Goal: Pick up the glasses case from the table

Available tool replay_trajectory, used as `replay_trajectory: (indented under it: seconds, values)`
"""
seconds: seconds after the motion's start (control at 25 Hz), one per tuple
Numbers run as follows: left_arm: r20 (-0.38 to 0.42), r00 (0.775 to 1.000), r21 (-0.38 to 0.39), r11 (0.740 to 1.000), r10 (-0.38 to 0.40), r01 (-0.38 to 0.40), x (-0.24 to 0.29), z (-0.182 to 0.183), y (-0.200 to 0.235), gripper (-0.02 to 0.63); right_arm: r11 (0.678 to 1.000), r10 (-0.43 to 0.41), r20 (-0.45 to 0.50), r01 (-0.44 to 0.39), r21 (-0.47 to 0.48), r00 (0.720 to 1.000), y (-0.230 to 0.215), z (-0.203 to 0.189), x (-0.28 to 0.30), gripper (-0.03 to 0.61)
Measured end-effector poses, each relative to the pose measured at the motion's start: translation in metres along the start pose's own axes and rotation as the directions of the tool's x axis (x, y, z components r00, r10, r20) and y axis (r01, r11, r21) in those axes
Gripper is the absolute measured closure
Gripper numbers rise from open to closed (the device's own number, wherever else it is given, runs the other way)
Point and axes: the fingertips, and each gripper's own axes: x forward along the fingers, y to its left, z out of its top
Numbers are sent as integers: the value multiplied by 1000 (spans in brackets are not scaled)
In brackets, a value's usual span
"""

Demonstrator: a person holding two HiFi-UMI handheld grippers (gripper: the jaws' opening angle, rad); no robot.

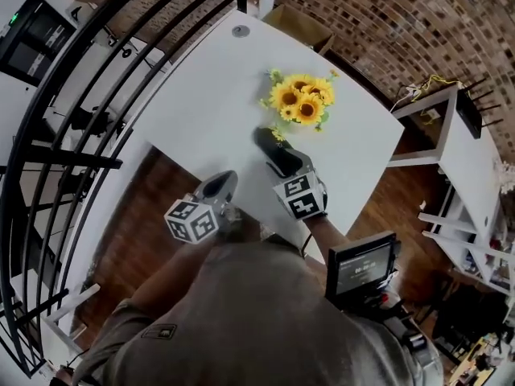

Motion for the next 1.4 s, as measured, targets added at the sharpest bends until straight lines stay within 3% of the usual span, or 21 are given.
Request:
replay_trajectory:
  seconds: [0.2,0.44,0.72,1.04,1.4]
  values:
    - [-12,1000,-33,999,15,-15,3,4,25,614,997,-28,-94,21,-70,995,-19,-12,32,279]
    - [-17,999,-62,997,40,-41,4,9,47,612,994,11,-198,-33,-109,980,-25,-25,62,196]
    - [-23,998,-80,995,55,-57,2,10,60,612,988,14,-271,-55,-142,962,-26,-31,79,210]
    - [-40,999,-65,997,31,-34,3,12,61,612,991,-4,-237,-28,-131,971,-20,-23,74,224]
    - [-79,994,-7,997,-78,78,17,13,36,612,997,-54,-130,46,-59,990,-10,-15,33,224]
